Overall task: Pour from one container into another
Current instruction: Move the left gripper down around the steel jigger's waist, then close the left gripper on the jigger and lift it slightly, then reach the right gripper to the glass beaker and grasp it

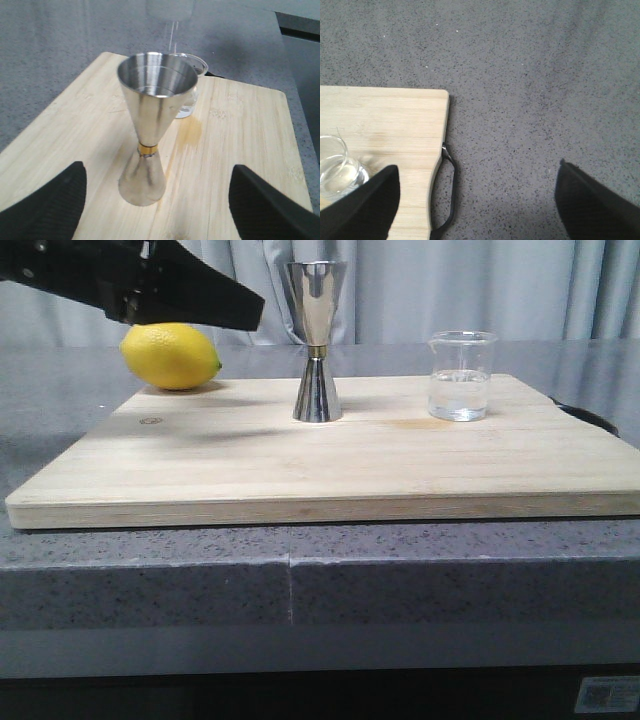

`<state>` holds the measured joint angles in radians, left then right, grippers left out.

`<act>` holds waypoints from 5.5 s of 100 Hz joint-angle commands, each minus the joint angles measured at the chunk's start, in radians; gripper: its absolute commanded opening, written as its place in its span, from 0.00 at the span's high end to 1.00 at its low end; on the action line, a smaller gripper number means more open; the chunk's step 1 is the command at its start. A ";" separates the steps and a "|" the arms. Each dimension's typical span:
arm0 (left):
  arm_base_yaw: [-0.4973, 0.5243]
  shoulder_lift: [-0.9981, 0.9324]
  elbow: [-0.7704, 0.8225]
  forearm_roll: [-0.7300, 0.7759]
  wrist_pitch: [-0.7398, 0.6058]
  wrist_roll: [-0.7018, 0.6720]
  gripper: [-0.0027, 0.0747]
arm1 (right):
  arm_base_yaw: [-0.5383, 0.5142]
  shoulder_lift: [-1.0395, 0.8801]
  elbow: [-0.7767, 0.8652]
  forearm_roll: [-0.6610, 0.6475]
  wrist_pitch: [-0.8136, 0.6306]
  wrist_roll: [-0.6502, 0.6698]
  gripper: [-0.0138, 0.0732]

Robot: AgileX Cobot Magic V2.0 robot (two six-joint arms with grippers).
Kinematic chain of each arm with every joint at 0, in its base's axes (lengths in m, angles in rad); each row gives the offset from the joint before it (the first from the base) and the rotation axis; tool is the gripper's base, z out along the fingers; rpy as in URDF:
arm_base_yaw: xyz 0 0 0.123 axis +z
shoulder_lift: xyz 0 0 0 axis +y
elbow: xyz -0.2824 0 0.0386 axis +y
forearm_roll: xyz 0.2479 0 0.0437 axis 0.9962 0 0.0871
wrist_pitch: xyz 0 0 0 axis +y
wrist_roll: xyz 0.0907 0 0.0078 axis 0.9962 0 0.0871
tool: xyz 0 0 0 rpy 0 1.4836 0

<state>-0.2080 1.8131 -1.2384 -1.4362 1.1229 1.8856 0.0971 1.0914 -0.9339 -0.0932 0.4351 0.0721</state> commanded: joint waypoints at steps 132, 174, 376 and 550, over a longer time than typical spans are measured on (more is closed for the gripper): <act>-0.149 0.132 -0.154 -0.126 -0.052 0.046 0.34 | 0.001 0.044 -0.033 -0.011 -0.099 -0.010 0.18; -0.149 0.132 -0.154 -0.157 -0.050 0.046 0.42 | 0.001 0.044 -0.033 -0.011 -0.099 -0.010 0.18; -0.112 0.100 -0.331 0.011 0.086 -0.129 0.91 | 0.234 0.046 0.465 -0.030 -0.839 -0.043 0.18; -0.110 0.100 -0.331 0.016 0.122 -0.131 0.91 | 0.234 0.475 0.292 -0.083 -1.199 0.026 0.26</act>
<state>-0.3223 1.9830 -1.5391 -1.3442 1.1825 1.7610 0.3312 1.5960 -0.6118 -0.1722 -0.6820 0.1006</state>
